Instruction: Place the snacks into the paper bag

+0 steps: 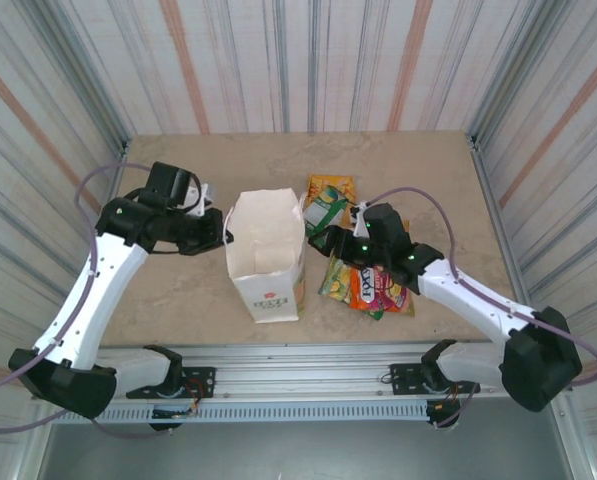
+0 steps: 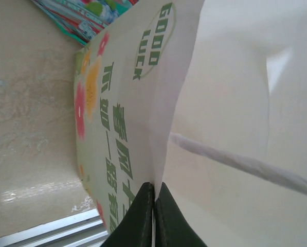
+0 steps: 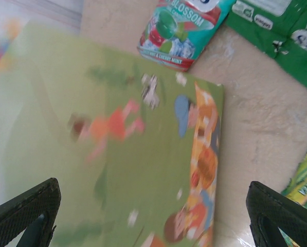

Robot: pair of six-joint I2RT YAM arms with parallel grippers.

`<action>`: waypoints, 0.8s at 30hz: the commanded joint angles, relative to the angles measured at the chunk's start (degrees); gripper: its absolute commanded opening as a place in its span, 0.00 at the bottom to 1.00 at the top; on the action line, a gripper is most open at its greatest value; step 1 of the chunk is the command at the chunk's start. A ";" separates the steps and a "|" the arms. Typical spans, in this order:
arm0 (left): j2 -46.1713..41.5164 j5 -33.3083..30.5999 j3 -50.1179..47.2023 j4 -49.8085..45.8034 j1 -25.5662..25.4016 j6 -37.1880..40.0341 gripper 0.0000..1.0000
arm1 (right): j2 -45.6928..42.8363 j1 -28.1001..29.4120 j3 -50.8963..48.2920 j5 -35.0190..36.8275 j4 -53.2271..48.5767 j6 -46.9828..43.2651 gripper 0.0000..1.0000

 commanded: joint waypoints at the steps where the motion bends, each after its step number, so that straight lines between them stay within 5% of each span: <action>1: 0.45 -1.51 2.85 -6.21 2.17 3.39 0.06 | 4.20 2.13 2.53 0.03 4.06 1.51 0.94; 10: -2.76 -2.68 5.61 -13.51 12.01 6.94 0.01 | 13.64 4.45 10.44 0.67 4.61 0.68 0.92; 15: -4.00 -1.69 6.04 -15.70 20.28 11.86 0.01 | 18.52 3.91 14.91 1.90 1.58 1.04 0.82; 24: -2.45 -1.18 7.25 -16.43 24.99 15.64 0.01 | 31.77 3.95 20.88 6.74 3.97 14.28 0.69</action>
